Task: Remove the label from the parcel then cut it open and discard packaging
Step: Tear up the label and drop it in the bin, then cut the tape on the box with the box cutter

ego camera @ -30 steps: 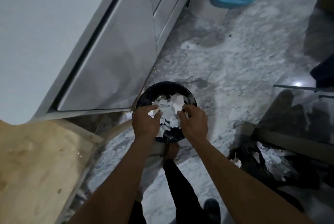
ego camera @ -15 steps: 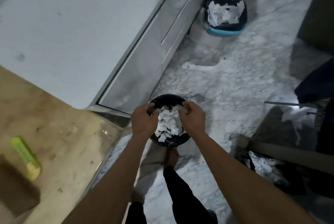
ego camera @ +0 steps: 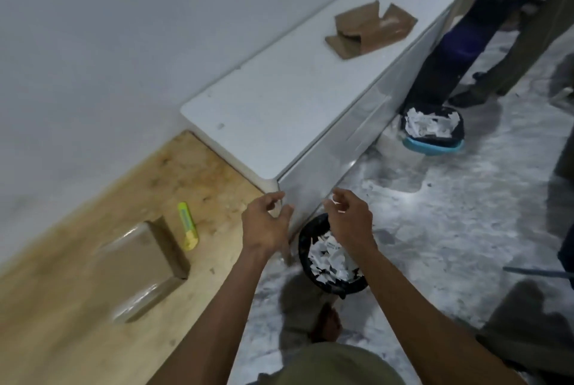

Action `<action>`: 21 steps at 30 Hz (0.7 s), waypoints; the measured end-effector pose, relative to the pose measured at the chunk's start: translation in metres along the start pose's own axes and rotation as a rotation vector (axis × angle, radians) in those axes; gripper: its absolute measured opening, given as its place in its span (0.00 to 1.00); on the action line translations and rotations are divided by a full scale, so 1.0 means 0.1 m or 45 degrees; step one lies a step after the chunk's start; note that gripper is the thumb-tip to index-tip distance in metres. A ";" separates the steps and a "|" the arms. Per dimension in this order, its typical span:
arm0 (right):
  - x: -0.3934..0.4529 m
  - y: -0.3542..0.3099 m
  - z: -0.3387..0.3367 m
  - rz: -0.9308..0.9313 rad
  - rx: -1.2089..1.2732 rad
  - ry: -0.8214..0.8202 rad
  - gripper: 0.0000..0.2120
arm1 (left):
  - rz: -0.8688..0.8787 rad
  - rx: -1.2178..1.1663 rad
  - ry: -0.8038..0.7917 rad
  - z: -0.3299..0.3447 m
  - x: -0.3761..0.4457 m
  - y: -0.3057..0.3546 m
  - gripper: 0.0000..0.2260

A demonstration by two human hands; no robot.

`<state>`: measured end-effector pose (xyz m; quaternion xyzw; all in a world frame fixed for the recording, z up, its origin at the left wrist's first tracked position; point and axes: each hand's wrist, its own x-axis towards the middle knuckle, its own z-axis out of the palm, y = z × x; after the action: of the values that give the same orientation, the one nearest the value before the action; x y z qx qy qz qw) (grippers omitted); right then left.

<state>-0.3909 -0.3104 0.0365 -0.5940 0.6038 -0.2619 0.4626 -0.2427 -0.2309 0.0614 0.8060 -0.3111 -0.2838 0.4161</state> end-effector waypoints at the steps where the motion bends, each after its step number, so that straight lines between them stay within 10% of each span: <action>1: -0.13 -0.11 0.07 -0.034 0.008 -0.019 0.16 | -0.002 -0.030 0.021 -0.19 -0.08 -0.06 0.13; 21: -1.52 -0.81 2.10 -0.536 -0.395 -0.658 0.11 | -0.373 -0.261 0.718 -2.29 -1.25 -1.80 0.05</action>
<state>-0.1900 -0.1279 0.0526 -0.8149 0.3639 -0.0980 0.4403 -0.1112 0.0574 0.0463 0.8428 -0.0343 -0.1362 0.5195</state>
